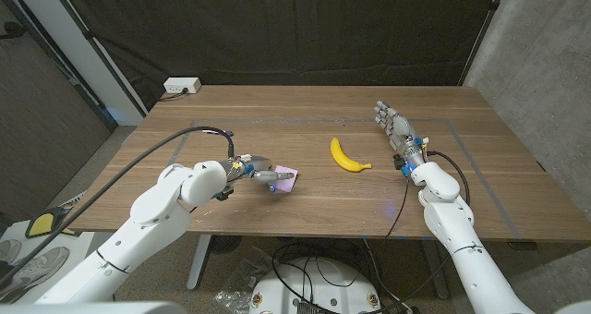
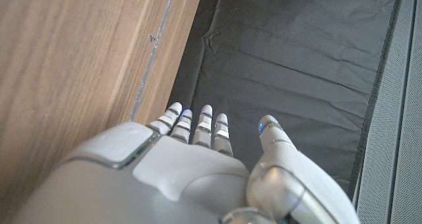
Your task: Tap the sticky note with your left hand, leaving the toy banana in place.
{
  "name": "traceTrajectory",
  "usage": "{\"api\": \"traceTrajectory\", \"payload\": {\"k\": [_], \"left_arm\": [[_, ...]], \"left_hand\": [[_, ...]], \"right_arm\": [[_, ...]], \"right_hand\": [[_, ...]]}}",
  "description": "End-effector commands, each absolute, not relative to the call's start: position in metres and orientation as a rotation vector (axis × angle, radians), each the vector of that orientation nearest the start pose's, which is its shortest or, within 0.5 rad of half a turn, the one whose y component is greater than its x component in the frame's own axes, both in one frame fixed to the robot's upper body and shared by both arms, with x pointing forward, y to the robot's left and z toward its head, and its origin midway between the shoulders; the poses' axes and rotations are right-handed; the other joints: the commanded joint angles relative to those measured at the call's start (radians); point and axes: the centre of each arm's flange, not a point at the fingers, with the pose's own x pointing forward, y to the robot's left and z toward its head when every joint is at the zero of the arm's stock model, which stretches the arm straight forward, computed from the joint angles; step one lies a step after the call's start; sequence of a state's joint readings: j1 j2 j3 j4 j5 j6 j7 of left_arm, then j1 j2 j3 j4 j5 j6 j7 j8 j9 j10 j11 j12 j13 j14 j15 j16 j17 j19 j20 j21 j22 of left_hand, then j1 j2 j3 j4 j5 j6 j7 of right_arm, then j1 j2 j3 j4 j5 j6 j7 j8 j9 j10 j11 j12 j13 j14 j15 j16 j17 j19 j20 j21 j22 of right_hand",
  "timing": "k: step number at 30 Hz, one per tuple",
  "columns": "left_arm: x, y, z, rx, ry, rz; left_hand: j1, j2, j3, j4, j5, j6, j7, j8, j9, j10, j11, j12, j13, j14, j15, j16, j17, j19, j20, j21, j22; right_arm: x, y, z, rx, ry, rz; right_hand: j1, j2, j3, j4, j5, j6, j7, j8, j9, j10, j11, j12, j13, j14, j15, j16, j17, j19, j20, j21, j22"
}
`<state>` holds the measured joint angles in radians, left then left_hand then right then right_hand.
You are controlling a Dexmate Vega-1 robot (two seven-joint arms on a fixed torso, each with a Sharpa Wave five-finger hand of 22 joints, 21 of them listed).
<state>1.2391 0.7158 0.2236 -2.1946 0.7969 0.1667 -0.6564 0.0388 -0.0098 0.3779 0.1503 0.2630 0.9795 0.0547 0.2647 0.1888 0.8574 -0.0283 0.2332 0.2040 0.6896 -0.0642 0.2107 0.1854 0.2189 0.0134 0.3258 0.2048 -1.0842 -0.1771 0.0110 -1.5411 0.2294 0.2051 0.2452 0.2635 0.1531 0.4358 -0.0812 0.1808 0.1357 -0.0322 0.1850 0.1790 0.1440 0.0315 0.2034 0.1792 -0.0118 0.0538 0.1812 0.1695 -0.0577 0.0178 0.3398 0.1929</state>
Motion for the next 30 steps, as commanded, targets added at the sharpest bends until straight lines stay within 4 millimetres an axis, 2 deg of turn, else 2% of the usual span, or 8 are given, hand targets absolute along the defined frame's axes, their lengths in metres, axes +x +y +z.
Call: {"api": "traceTrajectory", "payload": {"k": [1, 5, 9, 14, 17, 19, 21, 30], "left_arm": [[0.499, 0.214, -0.051, 1.480, -0.391, -0.401], [0.497, 0.219, -0.049, 1.414, -0.438, -0.397], [0.498, 0.221, -0.047, 1.371, -0.462, -0.414], [0.502, 0.221, -0.046, 1.334, -0.468, -0.447], [0.505, 0.220, -0.045, 1.339, -0.456, -0.456], [0.506, 0.219, -0.044, 1.339, -0.452, -0.465], [0.508, 0.218, -0.044, 1.347, -0.448, -0.467], [0.517, 0.214, -0.041, 1.381, -0.414, -0.485]], "left_hand": [[-0.001, 0.026, -0.004, 0.002, 0.016, -0.090, -0.028, -0.035, 0.007, -0.040, 0.013, -0.011, 0.018, -0.038, -0.038, -0.008, 0.016, -0.012, 0.023, -0.008, 0.003], [0.009, 0.045, -0.006, -0.002, 0.023, -0.155, -0.086, -0.053, 0.011, -0.134, 0.015, -0.028, 0.037, -0.121, -0.029, -0.023, 0.031, -0.049, 0.034, -0.021, 0.006], [0.014, 0.051, -0.007, -0.004, 0.025, -0.180, -0.094, -0.053, 0.017, -0.182, 0.005, -0.030, 0.047, -0.180, -0.028, -0.031, 0.038, -0.078, 0.038, -0.030, 0.008], [0.020, 0.060, -0.006, -0.006, 0.026, -0.252, -0.113, -0.067, 0.023, -0.192, -0.004, -0.020, 0.054, -0.213, -0.036, -0.026, 0.042, -0.087, 0.039, -0.032, 0.010], [0.020, 0.060, -0.009, -0.005, 0.026, -0.274, -0.104, -0.066, 0.027, -0.161, -0.010, -0.004, 0.056, -0.203, -0.042, -0.015, 0.043, -0.087, 0.039, -0.031, 0.011], [0.017, 0.061, -0.014, -0.003, 0.025, -0.283, -0.100, -0.054, 0.031, -0.109, 0.001, 0.017, 0.059, -0.149, -0.041, 0.010, 0.045, -0.079, 0.035, -0.026, 0.012], [0.017, 0.060, -0.019, -0.003, 0.025, -0.240, -0.078, -0.029, 0.034, -0.074, 0.004, 0.031, 0.061, -0.132, -0.048, 0.015, 0.045, -0.072, 0.032, -0.022, 0.012], [0.006, 0.046, -0.042, 0.000, 0.024, -0.116, -0.045, 0.025, 0.030, -0.043, 0.014, 0.038, 0.061, -0.073, -0.043, 0.034, 0.046, -0.061, 0.020, -0.014, 0.013]], "right_arm": [[0.602, -0.266, -0.051, -0.022, -0.668, 0.225], [0.603, -0.265, -0.050, -0.020, -0.667, 0.227], [0.604, -0.264, -0.049, -0.020, -0.668, 0.228], [0.604, -0.264, -0.048, -0.021, -0.671, 0.223], [0.604, -0.265, -0.048, -0.021, -0.671, 0.219], [0.604, -0.265, -0.048, -0.019, -0.670, 0.215], [0.605, -0.266, -0.048, -0.017, -0.671, 0.214], [0.608, -0.268, -0.048, -0.013, -0.674, 0.198]], "right_hand": [[0.004, 0.001, -0.002, -0.001, 0.006, 0.008, 0.002, 0.002, 0.002, 0.010, -0.002, 0.004, 0.002, 0.002, 0.002, 0.002, 0.004, 0.006, 0.000, -0.006, 0.003], [0.004, 0.002, -0.002, -0.001, 0.006, 0.008, 0.001, 0.002, 0.002, 0.010, -0.003, 0.004, 0.002, 0.003, 0.000, 0.002, 0.004, 0.006, 0.000, -0.007, 0.003], [0.004, 0.003, -0.002, 0.000, 0.006, 0.008, 0.001, 0.002, 0.002, 0.010, -0.002, 0.004, 0.002, 0.003, 0.000, 0.002, 0.004, 0.006, -0.001, -0.007, 0.003], [0.005, 0.004, -0.002, 0.000, 0.006, 0.008, 0.001, 0.002, 0.002, 0.011, -0.002, 0.004, 0.002, 0.003, 0.000, 0.002, 0.003, 0.006, -0.001, -0.008, 0.003], [0.005, 0.004, -0.002, 0.001, 0.006, 0.008, 0.000, 0.002, 0.002, 0.010, -0.002, 0.004, 0.002, 0.004, 0.000, 0.002, 0.004, 0.006, -0.001, -0.008, 0.003], [0.004, 0.004, -0.002, 0.001, 0.006, 0.008, 0.000, 0.002, 0.002, 0.011, 0.003, 0.004, 0.002, 0.004, 0.000, 0.002, 0.003, 0.007, -0.002, -0.009, 0.003], [0.004, 0.004, -0.002, 0.001, 0.006, 0.008, 0.000, 0.002, 0.002, 0.010, -0.002, 0.004, 0.002, 0.004, 0.000, 0.002, 0.004, 0.007, -0.002, -0.009, 0.003], [0.004, 0.004, -0.003, 0.002, 0.006, 0.007, 0.000, 0.001, 0.002, 0.009, -0.002, 0.003, 0.002, 0.007, -0.002, 0.003, 0.004, 0.008, -0.002, -0.010, 0.003]]}}
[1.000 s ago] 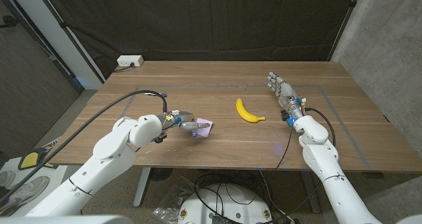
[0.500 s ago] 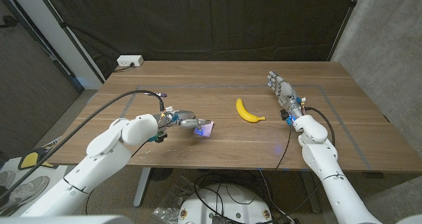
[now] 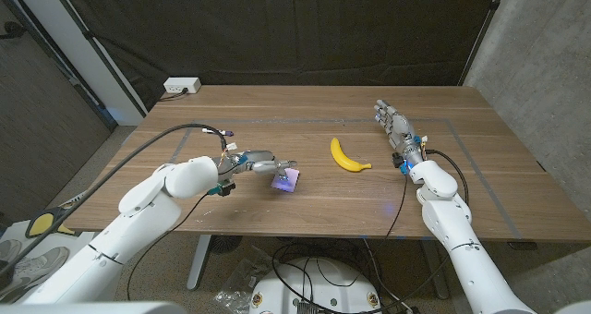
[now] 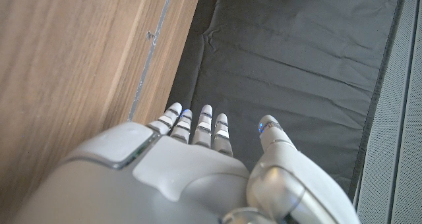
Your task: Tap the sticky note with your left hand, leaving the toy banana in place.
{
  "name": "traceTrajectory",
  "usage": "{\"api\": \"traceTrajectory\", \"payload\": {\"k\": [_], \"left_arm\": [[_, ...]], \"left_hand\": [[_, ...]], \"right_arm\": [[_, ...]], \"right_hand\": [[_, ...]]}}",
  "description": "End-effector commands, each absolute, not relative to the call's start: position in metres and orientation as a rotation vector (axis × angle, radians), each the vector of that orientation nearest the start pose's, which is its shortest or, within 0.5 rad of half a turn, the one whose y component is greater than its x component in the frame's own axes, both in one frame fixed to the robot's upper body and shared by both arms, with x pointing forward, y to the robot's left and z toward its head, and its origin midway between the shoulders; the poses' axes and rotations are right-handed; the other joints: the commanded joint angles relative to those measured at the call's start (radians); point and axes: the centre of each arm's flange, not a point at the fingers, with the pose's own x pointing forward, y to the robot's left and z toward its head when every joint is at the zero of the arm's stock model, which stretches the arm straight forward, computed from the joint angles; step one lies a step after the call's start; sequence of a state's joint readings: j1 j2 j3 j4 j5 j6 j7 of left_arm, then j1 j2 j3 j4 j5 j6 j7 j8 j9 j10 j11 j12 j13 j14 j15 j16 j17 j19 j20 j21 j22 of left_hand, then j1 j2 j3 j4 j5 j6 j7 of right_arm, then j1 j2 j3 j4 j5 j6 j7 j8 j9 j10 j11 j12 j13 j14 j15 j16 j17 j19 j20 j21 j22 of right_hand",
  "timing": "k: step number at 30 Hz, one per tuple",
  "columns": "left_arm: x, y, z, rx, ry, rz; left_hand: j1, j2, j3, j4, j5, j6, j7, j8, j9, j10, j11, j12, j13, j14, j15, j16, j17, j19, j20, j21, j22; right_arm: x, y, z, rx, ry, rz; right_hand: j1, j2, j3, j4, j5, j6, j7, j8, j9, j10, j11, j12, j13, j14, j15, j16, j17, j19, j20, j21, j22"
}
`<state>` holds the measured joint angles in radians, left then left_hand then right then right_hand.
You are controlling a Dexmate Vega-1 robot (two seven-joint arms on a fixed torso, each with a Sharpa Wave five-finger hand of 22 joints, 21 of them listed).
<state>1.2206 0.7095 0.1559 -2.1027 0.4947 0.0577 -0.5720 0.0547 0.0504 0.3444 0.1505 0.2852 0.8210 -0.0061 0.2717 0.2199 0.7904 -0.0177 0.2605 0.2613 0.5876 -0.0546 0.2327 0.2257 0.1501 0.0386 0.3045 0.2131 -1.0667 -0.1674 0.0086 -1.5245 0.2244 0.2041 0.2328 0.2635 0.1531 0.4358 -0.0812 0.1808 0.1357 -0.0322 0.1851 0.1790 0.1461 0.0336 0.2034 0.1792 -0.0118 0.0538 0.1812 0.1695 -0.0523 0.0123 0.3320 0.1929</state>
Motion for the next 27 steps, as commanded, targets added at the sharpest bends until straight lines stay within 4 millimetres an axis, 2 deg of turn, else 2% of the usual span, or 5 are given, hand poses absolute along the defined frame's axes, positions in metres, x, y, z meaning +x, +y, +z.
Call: {"api": "traceTrajectory", "payload": {"k": [1, 11, 13, 18, 27], "left_arm": [[0.518, 0.214, -0.041, 1.379, -0.411, -0.485], [0.524, 0.213, -0.042, 1.412, -0.381, -0.490], [0.524, 0.212, -0.042, 1.417, -0.375, -0.493], [0.524, 0.209, -0.043, 1.421, -0.368, -0.517], [0.518, 0.203, -0.042, 1.479, -0.378, -0.502]], "left_hand": [[-0.010, -0.016, -0.010, -0.001, 0.002, 0.044, 0.018, 0.018, -0.002, 0.026, 0.004, 0.011, 0.004, 0.032, -0.053, 0.013, 0.005, 0.008, -0.006, 0.007, 0.004], [-0.016, -0.029, -0.027, -0.001, 0.002, 0.070, 0.030, 0.026, -0.008, 0.057, 0.004, 0.016, -0.004, 0.082, -0.068, 0.027, 0.002, 0.022, -0.017, 0.014, 0.004], [-0.018, -0.031, -0.031, -0.001, 0.003, 0.057, 0.029, 0.019, -0.010, 0.062, -0.007, 0.014, -0.008, 0.089, -0.071, 0.027, -0.001, 0.025, -0.020, 0.016, 0.004], [-0.022, -0.030, -0.037, 0.002, 0.004, 0.066, 0.025, 0.020, -0.013, 0.071, -0.018, 0.013, -0.014, 0.079, -0.072, 0.020, -0.003, 0.016, -0.019, 0.013, 0.004], [-0.035, -0.021, -0.051, 0.011, 0.007, 0.128, 0.044, 0.037, -0.020, 0.108, -0.005, 0.015, -0.028, 0.051, -0.070, 0.007, -0.001, -0.007, -0.015, 0.006, 0.005]], "right_arm": [[0.608, -0.268, -0.048, -0.012, -0.674, 0.198], [0.609, -0.269, -0.050, -0.010, -0.677, 0.186], [0.609, -0.269, -0.050, -0.010, -0.677, 0.183], [0.609, -0.270, -0.051, -0.006, -0.681, 0.181], [0.607, -0.271, -0.053, 0.002, -0.690, 0.176]], "right_hand": [[0.004, 0.004, -0.003, 0.002, 0.006, 0.007, 0.000, 0.001, 0.002, 0.007, -0.004, 0.003, 0.002, 0.008, -0.002, 0.004, 0.004, 0.003, 0.003, -0.003, 0.003], [0.003, 0.003, -0.004, 0.003, 0.005, 0.006, 0.001, 0.001, 0.002, 0.006, -0.005, 0.003, 0.002, 0.012, -0.002, 0.005, 0.004, 0.006, 0.001, -0.003, 0.003], [0.003, 0.003, -0.004, 0.003, 0.005, 0.006, 0.000, 0.001, 0.002, 0.006, -0.005, 0.003, 0.002, 0.013, -0.002, 0.005, 0.004, 0.006, 0.001, -0.003, 0.003], [0.003, 0.003, -0.005, 0.004, 0.005, 0.006, 0.002, 0.001, 0.002, 0.007, -0.003, 0.003, 0.002, 0.014, -0.004, 0.005, 0.004, 0.006, 0.000, -0.004, 0.003], [0.002, 0.002, -0.006, 0.004, 0.005, 0.005, 0.003, 0.001, 0.002, 0.006, -0.003, 0.003, 0.002, 0.017, -0.005, 0.005, 0.004, 0.009, 0.000, -0.004, 0.003]]}}
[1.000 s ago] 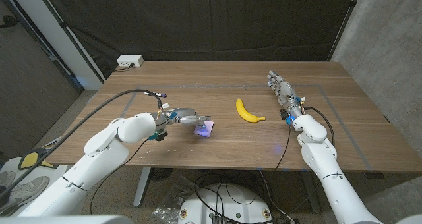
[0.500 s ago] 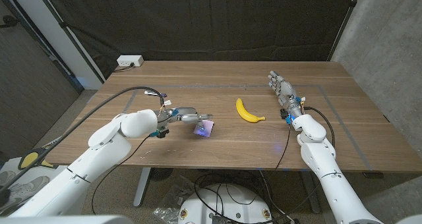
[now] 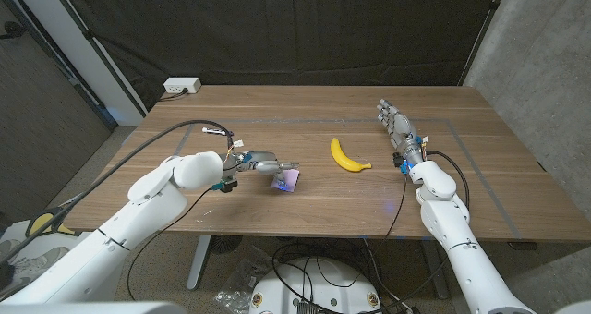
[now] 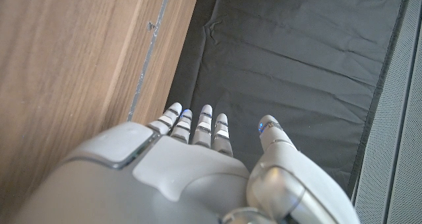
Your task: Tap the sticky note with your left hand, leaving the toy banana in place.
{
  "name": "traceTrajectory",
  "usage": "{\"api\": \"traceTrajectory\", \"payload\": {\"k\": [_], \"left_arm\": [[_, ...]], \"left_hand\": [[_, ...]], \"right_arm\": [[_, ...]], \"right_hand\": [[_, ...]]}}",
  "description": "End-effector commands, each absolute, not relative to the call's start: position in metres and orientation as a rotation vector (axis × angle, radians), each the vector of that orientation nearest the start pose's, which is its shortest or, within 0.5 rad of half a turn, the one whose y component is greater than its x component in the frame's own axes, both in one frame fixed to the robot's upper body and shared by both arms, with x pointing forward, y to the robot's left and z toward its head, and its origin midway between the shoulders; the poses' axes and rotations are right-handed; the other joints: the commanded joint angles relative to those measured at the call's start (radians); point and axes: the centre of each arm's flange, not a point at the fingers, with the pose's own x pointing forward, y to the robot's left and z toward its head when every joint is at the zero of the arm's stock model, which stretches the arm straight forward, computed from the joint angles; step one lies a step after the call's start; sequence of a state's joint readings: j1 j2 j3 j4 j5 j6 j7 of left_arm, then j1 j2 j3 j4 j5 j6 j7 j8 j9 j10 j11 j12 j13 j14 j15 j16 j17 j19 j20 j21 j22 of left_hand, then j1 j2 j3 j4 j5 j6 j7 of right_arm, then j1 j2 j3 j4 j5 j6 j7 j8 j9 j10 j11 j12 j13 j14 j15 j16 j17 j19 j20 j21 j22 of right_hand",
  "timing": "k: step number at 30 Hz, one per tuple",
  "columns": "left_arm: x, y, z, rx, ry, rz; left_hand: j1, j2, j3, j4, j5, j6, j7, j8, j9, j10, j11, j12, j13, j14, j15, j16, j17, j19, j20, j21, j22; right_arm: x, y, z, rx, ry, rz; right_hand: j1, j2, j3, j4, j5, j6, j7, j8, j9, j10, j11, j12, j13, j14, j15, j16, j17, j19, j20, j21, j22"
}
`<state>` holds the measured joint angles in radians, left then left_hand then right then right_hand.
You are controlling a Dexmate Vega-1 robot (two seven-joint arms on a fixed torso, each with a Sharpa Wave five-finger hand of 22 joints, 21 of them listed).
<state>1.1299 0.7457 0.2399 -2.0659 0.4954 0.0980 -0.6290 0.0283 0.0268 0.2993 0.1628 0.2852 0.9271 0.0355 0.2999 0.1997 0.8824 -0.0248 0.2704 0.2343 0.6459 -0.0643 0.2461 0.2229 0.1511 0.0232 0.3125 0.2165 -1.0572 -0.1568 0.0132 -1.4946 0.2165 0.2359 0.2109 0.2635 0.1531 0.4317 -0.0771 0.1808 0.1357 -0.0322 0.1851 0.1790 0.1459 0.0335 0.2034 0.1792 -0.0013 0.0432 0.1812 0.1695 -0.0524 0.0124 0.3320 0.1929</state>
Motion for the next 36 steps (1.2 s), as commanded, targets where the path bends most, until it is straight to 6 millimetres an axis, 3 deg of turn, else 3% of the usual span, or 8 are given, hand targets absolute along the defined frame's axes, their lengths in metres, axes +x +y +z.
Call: {"api": "traceTrajectory", "payload": {"k": [1, 11, 36], "left_arm": [[0.517, 0.202, -0.042, 1.497, -0.379, -0.492], [0.510, 0.194, -0.045, 1.631, -0.365, -0.417], [0.512, 0.194, -0.043, 1.611, -0.368, -0.424]], "left_hand": [[-0.009, 0.003, -0.007, -0.001, 0.007, 0.023, 0.004, 0.009, 0.000, 0.018, 0.002, 0.006, -0.001, -0.009, -0.061, -0.007, 0.002, -0.008, 0.001, -0.002, 0.001], [-0.017, -0.010, -0.030, 0.000, 0.009, -0.008, 0.000, -0.010, -0.003, -0.007, 0.002, -0.012, -0.009, -0.041, -0.058, -0.021, 0.004, -0.023, 0.006, -0.007, 0.002], [-0.020, -0.018, -0.052, 0.001, 0.011, -0.009, 0.011, -0.016, -0.005, -0.012, 0.001, -0.022, -0.016, -0.056, -0.060, -0.026, 0.005, -0.034, 0.012, -0.011, 0.002]], "right_arm": [[0.607, -0.271, -0.053, 0.005, -0.691, 0.174], [0.604, -0.273, -0.056, 0.006, -0.692, 0.170], [0.602, -0.272, -0.051, -0.006, -0.710, 0.163]], "right_hand": [[0.002, 0.002, -0.002, 0.000, 0.005, 0.005, 0.003, 0.001, 0.002, 0.006, -0.002, 0.003, 0.002, 0.006, 0.005, 0.005, 0.004, 0.009, 0.000, -0.004, 0.003], [0.002, 0.002, -0.003, 0.000, 0.005, 0.004, 0.003, 0.001, 0.002, 0.008, 0.002, 0.003, 0.002, 0.009, 0.004, 0.005, 0.003, 0.013, -0.001, -0.004, 0.003], [0.002, 0.001, -0.005, 0.001, 0.004, 0.005, 0.001, 0.002, 0.002, 0.013, 0.002, 0.005, 0.002, 0.016, 0.004, 0.005, 0.003, 0.018, 0.000, -0.006, 0.003]]}}
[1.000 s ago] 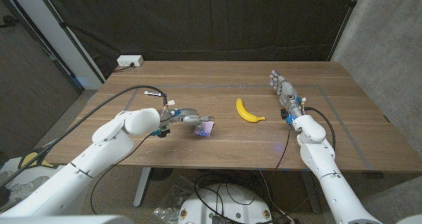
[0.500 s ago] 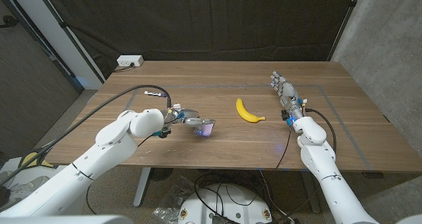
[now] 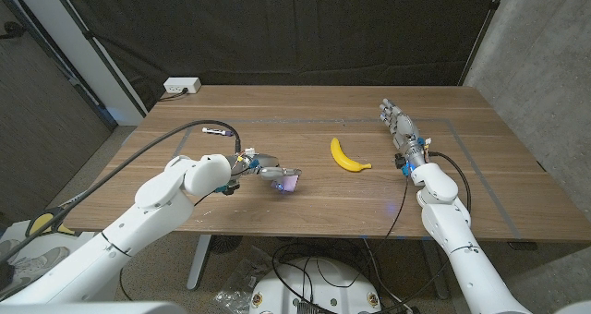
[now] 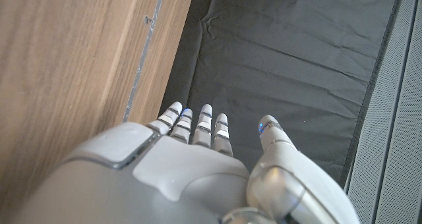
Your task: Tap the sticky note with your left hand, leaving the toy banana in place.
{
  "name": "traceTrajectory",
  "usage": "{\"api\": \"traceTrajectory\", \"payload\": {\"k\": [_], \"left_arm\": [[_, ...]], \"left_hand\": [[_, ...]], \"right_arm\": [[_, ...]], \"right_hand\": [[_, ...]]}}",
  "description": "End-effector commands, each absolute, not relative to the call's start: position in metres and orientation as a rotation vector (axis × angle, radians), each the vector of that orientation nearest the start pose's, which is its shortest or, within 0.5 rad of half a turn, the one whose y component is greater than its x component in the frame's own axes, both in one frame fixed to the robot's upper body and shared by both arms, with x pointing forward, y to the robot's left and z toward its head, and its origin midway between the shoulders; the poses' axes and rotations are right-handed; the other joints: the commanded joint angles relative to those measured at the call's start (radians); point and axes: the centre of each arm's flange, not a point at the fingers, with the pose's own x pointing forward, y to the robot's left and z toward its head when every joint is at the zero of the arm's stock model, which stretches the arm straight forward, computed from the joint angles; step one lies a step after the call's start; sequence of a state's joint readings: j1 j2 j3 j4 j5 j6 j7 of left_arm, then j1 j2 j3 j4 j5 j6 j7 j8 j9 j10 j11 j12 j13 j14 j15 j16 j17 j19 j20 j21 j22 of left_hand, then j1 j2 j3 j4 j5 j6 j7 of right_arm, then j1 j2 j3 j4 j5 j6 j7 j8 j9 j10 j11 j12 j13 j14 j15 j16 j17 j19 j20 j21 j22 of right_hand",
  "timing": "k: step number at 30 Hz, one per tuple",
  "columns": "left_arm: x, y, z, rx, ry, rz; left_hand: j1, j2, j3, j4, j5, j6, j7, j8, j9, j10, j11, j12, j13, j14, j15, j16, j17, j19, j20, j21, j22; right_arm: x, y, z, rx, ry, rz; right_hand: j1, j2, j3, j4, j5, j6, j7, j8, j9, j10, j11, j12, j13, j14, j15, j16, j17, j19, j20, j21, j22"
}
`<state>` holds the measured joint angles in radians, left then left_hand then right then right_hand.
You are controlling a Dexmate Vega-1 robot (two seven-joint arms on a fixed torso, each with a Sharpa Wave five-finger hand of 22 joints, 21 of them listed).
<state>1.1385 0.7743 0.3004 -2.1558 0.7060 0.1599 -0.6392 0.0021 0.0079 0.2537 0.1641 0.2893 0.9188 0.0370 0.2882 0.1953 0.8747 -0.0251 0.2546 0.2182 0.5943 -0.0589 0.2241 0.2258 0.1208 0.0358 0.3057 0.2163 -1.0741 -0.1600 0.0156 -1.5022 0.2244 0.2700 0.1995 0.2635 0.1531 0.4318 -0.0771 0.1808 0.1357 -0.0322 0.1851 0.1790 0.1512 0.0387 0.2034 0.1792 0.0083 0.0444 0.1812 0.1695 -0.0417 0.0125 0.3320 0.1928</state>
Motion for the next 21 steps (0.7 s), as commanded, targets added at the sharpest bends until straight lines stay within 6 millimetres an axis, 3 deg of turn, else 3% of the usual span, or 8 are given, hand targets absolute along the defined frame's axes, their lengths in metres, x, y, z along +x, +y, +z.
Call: {"api": "traceTrajectory", "payload": {"k": [1, 7, 12, 16, 20, 21], "left_arm": [[0.511, 0.195, -0.043, 1.601, -0.386, -0.421], [0.507, 0.207, -0.032, 1.476, -0.495, -0.406], [0.503, 0.215, -0.025, 1.396, -0.567, -0.376], [0.502, 0.220, -0.022, 1.330, -0.616, -0.364], [0.503, 0.224, -0.020, 1.270, -0.653, -0.353], [0.503, 0.225, -0.020, 1.255, -0.661, -0.350]], "left_hand": [[0.006, 0.001, -0.007, -0.001, 0.007, 0.000, 0.008, -0.004, 0.000, -0.004, 0.001, -0.006, 0.000, -0.004, -0.065, -0.004, 0.002, -0.004, 0.000, -0.004, 0.002], [0.010, 0.002, -0.013, -0.003, 0.010, -0.024, 0.009, -0.016, 0.000, -0.021, 0.013, -0.014, 0.000, -0.020, -0.059, -0.010, 0.002, -0.004, 0.001, -0.004, 0.001], [0.022, 0.013, -0.013, -0.007, 0.015, -0.056, 0.003, -0.031, 0.000, -0.056, 0.014, -0.026, 0.004, -0.050, -0.052, -0.021, 0.001, -0.003, 0.017, -0.005, -0.001], [0.038, 0.025, -0.010, -0.014, 0.021, -0.102, -0.017, -0.051, 0.002, -0.111, 0.008, -0.043, 0.009, -0.081, -0.047, -0.028, 0.000, -0.002, 0.026, -0.005, -0.003], [0.060, 0.038, -0.009, -0.023, 0.027, -0.216, -0.054, -0.089, 0.004, -0.202, 0.004, -0.061, 0.015, -0.144, -0.037, -0.036, -0.002, -0.001, 0.034, -0.007, -0.004], [0.069, 0.042, -0.008, -0.026, 0.029, -0.259, -0.070, -0.098, 0.004, -0.254, 0.000, -0.071, 0.015, -0.167, -0.038, -0.037, -0.003, -0.001, 0.038, -0.007, -0.005]], "right_arm": [[0.602, -0.272, -0.051, -0.007, -0.708, 0.162], [0.605, -0.269, -0.050, -0.004, -0.704, 0.166], [0.607, -0.267, -0.050, -0.004, -0.701, 0.169], [0.608, -0.266, -0.049, -0.005, -0.701, 0.171], [0.608, -0.264, -0.048, -0.008, -0.698, 0.170], [0.608, -0.264, -0.048, -0.008, -0.698, 0.168]], "right_hand": [[0.002, 0.001, -0.005, 0.001, 0.004, 0.006, 0.001, 0.002, 0.002, 0.008, -0.003, 0.005, 0.002, 0.007, 0.003, 0.005, 0.003, 0.007, -0.001, -0.006, 0.003], [0.002, 0.001, -0.006, 0.001, 0.004, 0.007, 0.000, 0.002, 0.002, 0.010, 0.001, 0.006, 0.002, 0.007, 0.003, 0.005, 0.003, 0.007, -0.001, -0.008, 0.003], [0.002, 0.001, -0.006, 0.001, 0.004, 0.007, 0.000, 0.002, 0.002, 0.011, 0.003, 0.006, 0.002, 0.008, 0.004, 0.004, 0.003, 0.008, -0.001, -0.009, 0.004], [0.002, 0.001, -0.006, 0.002, 0.004, 0.007, -0.001, 0.002, 0.002, 0.010, 0.000, 0.005, 0.002, 0.008, 0.005, 0.004, 0.003, 0.009, 0.000, -0.009, 0.004], [0.002, 0.001, -0.007, 0.002, 0.004, 0.008, 0.000, 0.002, 0.002, 0.013, 0.003, 0.006, 0.002, 0.008, 0.006, 0.003, 0.003, 0.009, 0.000, -0.010, 0.004], [0.002, 0.001, -0.007, 0.002, 0.004, 0.008, 0.000, 0.003, 0.002, 0.013, 0.003, 0.006, 0.002, 0.008, 0.006, 0.003, 0.003, 0.009, -0.001, -0.010, 0.004]]}}
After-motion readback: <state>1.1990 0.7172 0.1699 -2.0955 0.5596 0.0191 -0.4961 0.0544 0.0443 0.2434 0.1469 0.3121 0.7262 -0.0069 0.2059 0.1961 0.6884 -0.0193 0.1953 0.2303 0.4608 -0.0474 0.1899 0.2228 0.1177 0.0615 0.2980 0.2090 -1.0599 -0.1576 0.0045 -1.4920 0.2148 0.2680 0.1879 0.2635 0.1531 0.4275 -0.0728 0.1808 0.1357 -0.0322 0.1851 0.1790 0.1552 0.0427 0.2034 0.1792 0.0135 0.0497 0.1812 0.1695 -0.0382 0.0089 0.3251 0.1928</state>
